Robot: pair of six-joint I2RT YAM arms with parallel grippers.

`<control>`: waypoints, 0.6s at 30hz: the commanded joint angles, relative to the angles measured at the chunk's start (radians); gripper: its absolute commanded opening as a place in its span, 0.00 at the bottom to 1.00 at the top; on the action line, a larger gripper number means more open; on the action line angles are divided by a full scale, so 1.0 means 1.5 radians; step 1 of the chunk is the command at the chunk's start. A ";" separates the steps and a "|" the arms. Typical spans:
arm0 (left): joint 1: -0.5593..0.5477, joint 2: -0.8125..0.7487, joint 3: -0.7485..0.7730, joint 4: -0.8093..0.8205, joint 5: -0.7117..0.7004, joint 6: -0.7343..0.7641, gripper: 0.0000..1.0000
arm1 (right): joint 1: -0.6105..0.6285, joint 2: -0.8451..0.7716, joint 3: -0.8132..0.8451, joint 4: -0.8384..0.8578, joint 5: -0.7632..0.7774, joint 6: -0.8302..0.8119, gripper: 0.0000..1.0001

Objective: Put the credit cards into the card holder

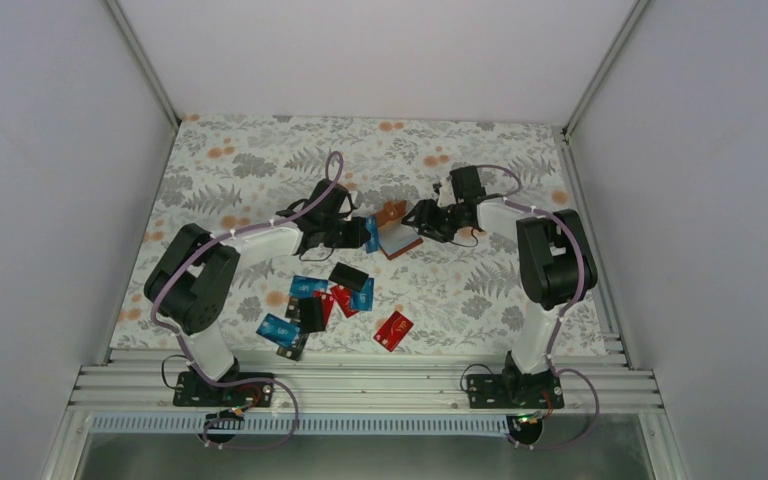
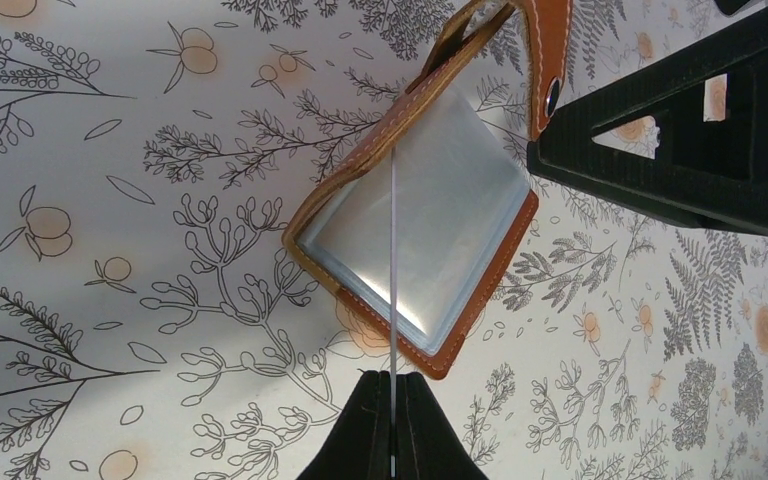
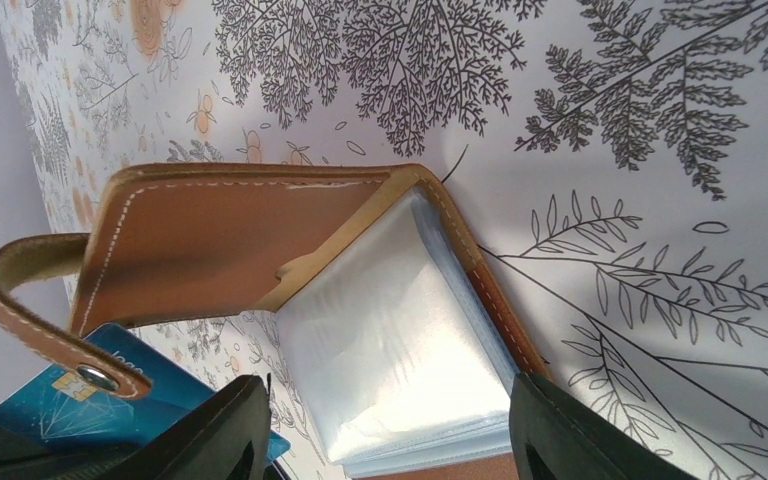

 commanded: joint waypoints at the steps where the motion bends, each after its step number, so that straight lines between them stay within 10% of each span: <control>1: 0.000 0.008 0.015 0.011 0.009 0.008 0.02 | -0.004 0.014 0.013 0.008 0.006 0.008 0.62; 18: -0.004 0.010 0.014 0.013 0.015 0.006 0.02 | -0.001 0.022 0.009 0.010 0.012 0.007 0.61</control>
